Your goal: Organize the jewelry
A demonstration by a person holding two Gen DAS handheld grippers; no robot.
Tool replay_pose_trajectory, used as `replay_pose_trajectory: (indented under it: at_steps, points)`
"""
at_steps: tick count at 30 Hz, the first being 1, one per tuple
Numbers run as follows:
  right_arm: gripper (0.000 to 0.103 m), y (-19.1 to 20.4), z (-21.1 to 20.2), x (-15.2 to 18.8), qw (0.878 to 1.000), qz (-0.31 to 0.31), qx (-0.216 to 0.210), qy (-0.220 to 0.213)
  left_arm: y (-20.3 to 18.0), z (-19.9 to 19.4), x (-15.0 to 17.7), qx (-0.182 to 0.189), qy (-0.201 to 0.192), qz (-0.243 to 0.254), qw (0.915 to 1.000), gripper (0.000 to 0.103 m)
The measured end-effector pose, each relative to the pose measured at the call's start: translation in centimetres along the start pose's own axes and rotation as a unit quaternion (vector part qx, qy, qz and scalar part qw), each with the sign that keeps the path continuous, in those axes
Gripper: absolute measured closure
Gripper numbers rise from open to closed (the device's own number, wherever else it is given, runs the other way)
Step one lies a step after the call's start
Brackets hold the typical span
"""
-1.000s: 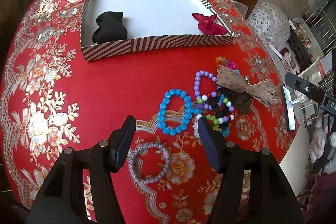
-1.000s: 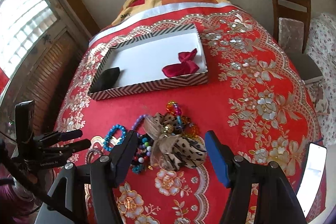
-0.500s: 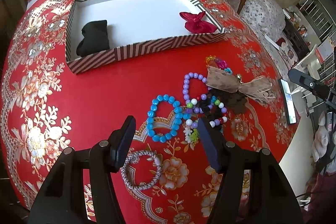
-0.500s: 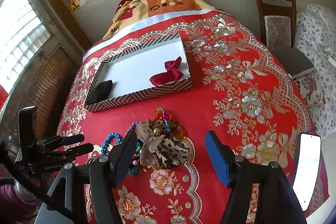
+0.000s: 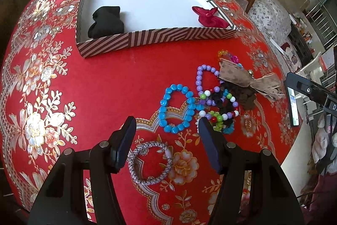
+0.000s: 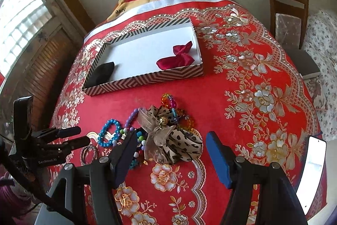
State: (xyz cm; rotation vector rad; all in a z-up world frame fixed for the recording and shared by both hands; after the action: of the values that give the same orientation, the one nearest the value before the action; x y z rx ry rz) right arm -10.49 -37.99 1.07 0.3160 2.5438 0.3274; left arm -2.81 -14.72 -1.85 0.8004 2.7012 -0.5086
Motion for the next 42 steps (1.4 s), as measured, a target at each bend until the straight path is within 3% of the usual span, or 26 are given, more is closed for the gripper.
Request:
replay_pose_trajectory:
  at_steps: [11, 20, 26, 33, 39, 40, 41, 42]
  points:
    - [0.038, 0.2, 1.1, -1.0, 0.999, -0.035, -0.009, 0.026, 0.9, -0.3, 0.4, 0.010, 0.004, -0.028, 0.9996, 0.042]
    - [0.038, -2.4, 1.0, -0.8, 0.997, -0.059, -0.020, 0.054, 3.0, -0.4, 2.0, 0.022, 0.016, -0.068, 0.9973, 0.041]
    - [0.038, -0.2, 2.6, -0.4, 0.989, -0.111, -0.048, 0.086, 3.1, 0.2, 2.4, 0.033, 0.026, -0.088, 0.9952, 0.041]
    - [0.038, 2.5, 5.8, -0.5, 0.977, -0.165, -0.060, 0.120, 1.6, 2.3, 0.0, 0.007, 0.032, -0.051, 0.9982, 0.041]
    - [0.069, 1.7, 8.4, 0.5, 0.973, -0.158, -0.068, 0.150, 0.1, 4.3, -1.0, -0.034, 0.044, 0.005, 0.9984, 0.041]
    - [0.076, 1.6, 8.5, 0.7, 0.973, -0.157, -0.071, 0.152, 0.0, 4.4, -1.2, -0.035, 0.041, 0.010, 0.9985, 0.045]
    - [0.082, 1.5, 8.5, 0.7, 0.973, -0.158, -0.073, 0.149, -0.2, 4.5, -1.3, -0.028, 0.041, 0.011, 0.9987, 0.064]
    - [0.083, 1.4, 8.2, 0.6, 0.974, -0.156, -0.075, 0.144, -0.2, 4.6, -1.4, -0.024, 0.044, 0.008, 0.9987, 0.076]
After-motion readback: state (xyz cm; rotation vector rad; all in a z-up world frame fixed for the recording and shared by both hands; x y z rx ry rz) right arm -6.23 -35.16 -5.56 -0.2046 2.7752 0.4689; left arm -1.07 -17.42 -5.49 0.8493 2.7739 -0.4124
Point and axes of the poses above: each gripper's, at about its wrist camera, not at the fingertips, and z roughly the way its jaws point, y to its left, x to its underside, the point moved 8 cm from there along z, roughly the way its jaws point
